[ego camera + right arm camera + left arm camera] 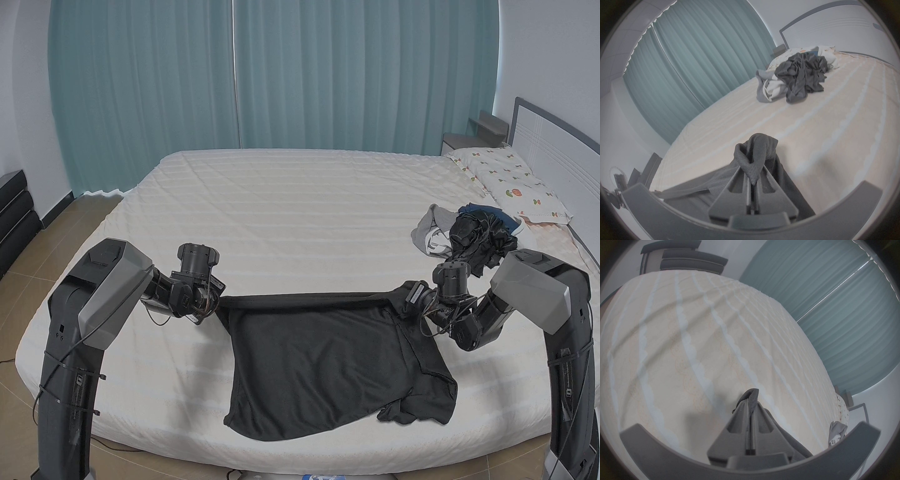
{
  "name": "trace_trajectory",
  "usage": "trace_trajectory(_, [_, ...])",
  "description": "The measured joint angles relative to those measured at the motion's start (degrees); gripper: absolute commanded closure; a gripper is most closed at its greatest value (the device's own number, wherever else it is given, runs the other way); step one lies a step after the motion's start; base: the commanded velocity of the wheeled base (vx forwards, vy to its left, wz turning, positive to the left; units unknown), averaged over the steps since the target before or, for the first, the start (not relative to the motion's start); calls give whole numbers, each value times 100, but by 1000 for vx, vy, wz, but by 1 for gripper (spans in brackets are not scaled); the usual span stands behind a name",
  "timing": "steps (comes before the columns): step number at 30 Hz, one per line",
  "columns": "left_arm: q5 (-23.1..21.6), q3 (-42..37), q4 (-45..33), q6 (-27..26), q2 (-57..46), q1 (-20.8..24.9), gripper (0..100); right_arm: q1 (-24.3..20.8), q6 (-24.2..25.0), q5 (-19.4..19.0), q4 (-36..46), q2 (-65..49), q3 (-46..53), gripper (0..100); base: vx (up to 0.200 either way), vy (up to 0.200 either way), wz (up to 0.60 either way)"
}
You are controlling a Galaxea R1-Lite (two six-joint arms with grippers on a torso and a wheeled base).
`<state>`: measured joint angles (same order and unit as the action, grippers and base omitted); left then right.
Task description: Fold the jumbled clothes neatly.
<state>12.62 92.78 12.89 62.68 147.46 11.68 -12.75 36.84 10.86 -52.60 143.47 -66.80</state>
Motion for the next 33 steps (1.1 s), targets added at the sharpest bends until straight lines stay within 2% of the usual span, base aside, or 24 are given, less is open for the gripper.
trace_trajectory(5, [132,46,6,-78,-43,15,100,212,-15,-13,197,-171,-273,100,0,0,0])
trace_trajectory(12, [166,197,0,-630,-79,-5,100,391,2,-55,844,-262,-1035,100,0,0,0])
trace_trajectory(17, [177,711,-71,-792,-71,-30,100,433,18,-24,1112,-177,-1715,100,0,0,0])
trace_trajectory(22, [177,1463,-367,-956,17,-35,100,474,30,150,1642,39,-2564,100,0,0,0])
trace_trajectory(26, [144,1868,-503,-1013,155,-35,100,514,38,433,1960,324,-3278,100,0,0,0])
trace_trajectory(29, [117,2036,-422,-1035,312,-46,100,525,38,644,2135,628,-3706,100,0,0,0])
trace_trajectory(33, [101,2138,-191,-1057,539,-52,100,540,27,731,2313,989,-3978,100,0,0,0])
